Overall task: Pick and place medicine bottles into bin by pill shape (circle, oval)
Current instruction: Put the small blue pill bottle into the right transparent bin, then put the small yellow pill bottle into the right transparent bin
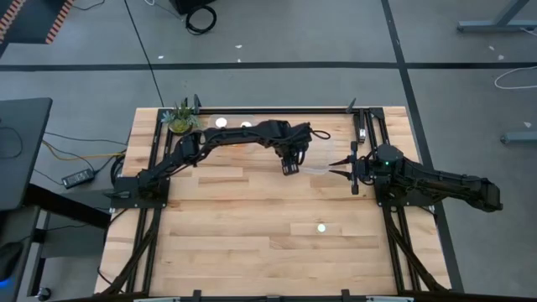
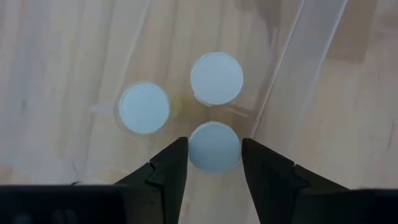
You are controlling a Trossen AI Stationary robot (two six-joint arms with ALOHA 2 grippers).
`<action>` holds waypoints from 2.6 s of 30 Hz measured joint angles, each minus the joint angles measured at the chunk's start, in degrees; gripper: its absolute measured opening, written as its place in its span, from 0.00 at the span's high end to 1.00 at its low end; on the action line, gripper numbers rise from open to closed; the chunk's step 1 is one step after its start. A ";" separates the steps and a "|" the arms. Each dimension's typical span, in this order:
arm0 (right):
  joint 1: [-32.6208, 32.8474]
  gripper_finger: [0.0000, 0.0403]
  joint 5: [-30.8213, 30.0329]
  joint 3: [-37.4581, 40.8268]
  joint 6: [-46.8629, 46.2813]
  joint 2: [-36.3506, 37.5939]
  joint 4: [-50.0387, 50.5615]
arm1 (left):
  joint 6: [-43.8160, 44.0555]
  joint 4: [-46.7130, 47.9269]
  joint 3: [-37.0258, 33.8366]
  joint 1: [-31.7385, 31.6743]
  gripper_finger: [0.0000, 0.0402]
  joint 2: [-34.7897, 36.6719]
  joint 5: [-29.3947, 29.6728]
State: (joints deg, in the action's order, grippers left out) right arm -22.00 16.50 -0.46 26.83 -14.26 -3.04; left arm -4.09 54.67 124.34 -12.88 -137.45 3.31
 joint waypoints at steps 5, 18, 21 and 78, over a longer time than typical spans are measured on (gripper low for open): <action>0.00 0.77 0.01 0.00 0.02 0.00 -0.01 | -0.06 0.36 0.30 -0.02 0.57 0.38 0.09; 0.02 0.77 0.01 -0.01 0.00 -0.02 -0.01 | -5.87 -0.33 0.34 4.01 0.63 10.28 5.59; 0.01 0.77 0.00 0.01 0.01 -0.02 -0.01 | -6.07 -0.29 0.36 5.68 0.69 14.35 5.60; 0.02 0.77 0.02 0.01 0.00 -0.49 0.01 | 4.17 -34.89 -90.10 18.69 0.85 94.71 9.98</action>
State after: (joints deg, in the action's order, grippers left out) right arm -21.98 16.53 -0.45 26.83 -14.75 -3.03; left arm 0.08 19.78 34.24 5.81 -42.74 13.29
